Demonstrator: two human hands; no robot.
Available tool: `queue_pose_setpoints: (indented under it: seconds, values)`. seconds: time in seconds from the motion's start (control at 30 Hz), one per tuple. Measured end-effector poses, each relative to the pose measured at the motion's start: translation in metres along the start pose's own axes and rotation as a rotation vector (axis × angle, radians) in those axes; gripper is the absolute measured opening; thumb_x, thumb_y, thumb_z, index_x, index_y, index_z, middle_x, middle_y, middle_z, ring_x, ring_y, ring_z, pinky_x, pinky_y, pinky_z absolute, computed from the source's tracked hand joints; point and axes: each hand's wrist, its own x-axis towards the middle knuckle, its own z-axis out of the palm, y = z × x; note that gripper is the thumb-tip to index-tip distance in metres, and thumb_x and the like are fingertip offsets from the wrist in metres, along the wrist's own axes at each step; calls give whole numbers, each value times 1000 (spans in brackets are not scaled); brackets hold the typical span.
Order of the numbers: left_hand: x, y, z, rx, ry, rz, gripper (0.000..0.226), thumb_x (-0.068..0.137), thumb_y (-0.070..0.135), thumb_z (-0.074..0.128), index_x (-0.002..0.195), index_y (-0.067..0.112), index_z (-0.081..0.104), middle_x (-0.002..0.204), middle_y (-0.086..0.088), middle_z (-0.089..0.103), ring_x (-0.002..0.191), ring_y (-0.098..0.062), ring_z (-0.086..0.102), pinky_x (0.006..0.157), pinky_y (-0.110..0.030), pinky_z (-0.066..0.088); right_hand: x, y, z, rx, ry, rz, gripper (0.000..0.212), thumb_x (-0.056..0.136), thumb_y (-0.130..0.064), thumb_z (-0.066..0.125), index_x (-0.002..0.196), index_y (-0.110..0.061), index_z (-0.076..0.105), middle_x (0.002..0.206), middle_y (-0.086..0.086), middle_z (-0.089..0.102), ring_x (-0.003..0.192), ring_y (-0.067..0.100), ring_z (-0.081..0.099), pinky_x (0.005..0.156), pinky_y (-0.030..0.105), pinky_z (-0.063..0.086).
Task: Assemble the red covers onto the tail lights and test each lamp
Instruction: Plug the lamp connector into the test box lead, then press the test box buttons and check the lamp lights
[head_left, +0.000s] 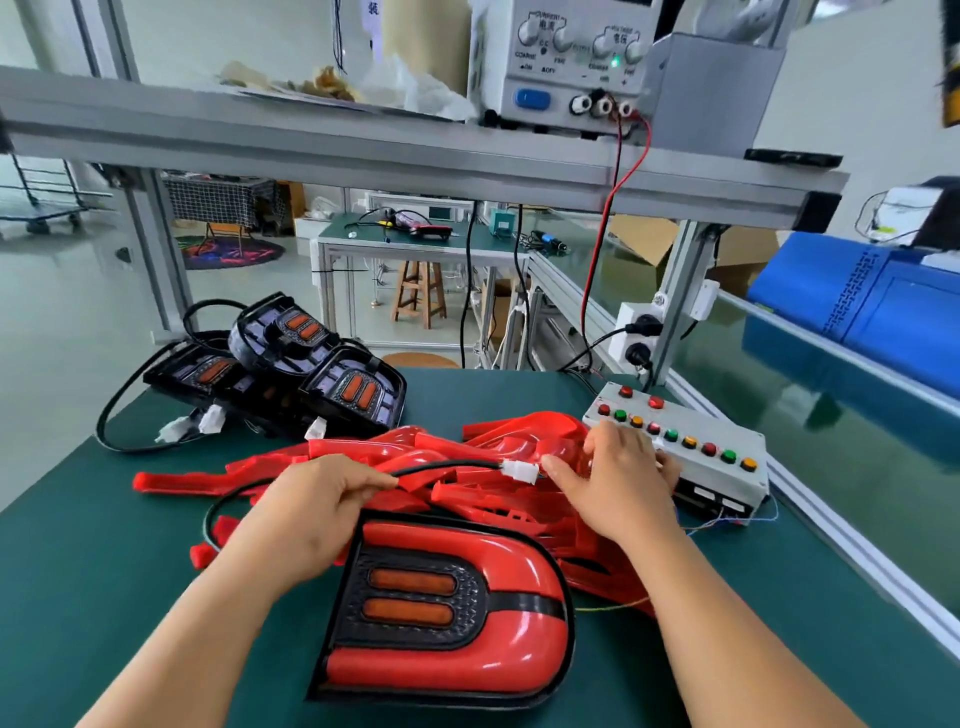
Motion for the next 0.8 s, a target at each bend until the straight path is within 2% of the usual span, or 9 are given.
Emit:
queue_pose_setpoints:
  seconds: [0.07, 0.1, 0.17, 0.3, 0.43, 0.5, 0.67, 0.8]
  values:
    - [3, -4, 2, -33, -21, -26, 38, 92, 5, 57, 98, 40, 71, 105, 13, 66, 105, -10, 60, 88, -18, 39, 12, 2, -2, -34, -119, -8, 91, 80, -84, 28, 140, -16, 37, 158, 6, 25, 148, 20, 14, 114, 52, 11]
    - [2, -6, 3, -41, -29, -32, 40, 91, 3, 57, 97, 40, 71, 103, 15, 64, 106, -9, 59, 87, -17, 38, 18, 3, -3, -65, -172, -16, 103, 77, -88, 20, 149, -15, 27, 164, 2, 10, 151, 18, 1, 117, 51, 3]
    - [0, -10, 5, -36, -43, -25, 42, 90, 0, 54, 100, 37, 73, 101, 18, 62, 108, -9, 60, 87, -15, 36, 33, 4, -5, -113, -224, -23, 114, 72, -92, 8, 155, -15, 16, 165, 1, -4, 150, 16, -13, 117, 51, -3]
    - [-3, -11, 6, -23, -15, -29, 39, 91, 3, 54, 107, 33, 73, 113, 11, 66, 111, -10, 59, 89, -13, 34, 51, 6, -4, -212, -315, -14, 119, 68, -92, -2, 156, -13, 8, 165, 2, -7, 149, 15, -19, 118, 53, -4]
    - [-4, -12, 6, 3, -8, -13, 40, 90, 1, 55, 108, 33, 73, 114, 10, 67, 109, -9, 59, 88, -10, 33, 53, 6, -3, -288, -289, -48, 126, 62, -89, -15, 154, -11, 21, 164, 4, 12, 150, 15, -13, 117, 51, -7]
    - [-4, -12, 7, 10, -8, -13, 41, 89, 0, 55, 107, 33, 73, 114, 10, 67, 107, -9, 59, 88, -9, 32, 53, 5, -3, -336, -297, -64, 132, 57, -88, -22, 154, -10, 19, 164, 6, 12, 150, 15, -12, 117, 50, -9]
    - [-5, -11, 7, 17, -8, -17, 42, 89, -1, 55, 108, 31, 73, 116, 9, 66, 110, -11, 60, 90, -10, 33, 49, 0, -5, -384, -323, -51, 127, 59, -85, -19, 156, -9, 12, 164, 8, 4, 150, 16, -14, 117, 49, -13]
    - [-4, -11, 8, -9, -19, -39, 41, 91, -4, 53, 108, 26, 73, 116, 5, 68, 111, -14, 61, 89, -9, 34, 47, 0, -4, -394, -316, -45, 115, 71, -83, -13, 156, -9, 12, 164, 9, 4, 150, 17, -14, 116, 49, -15]
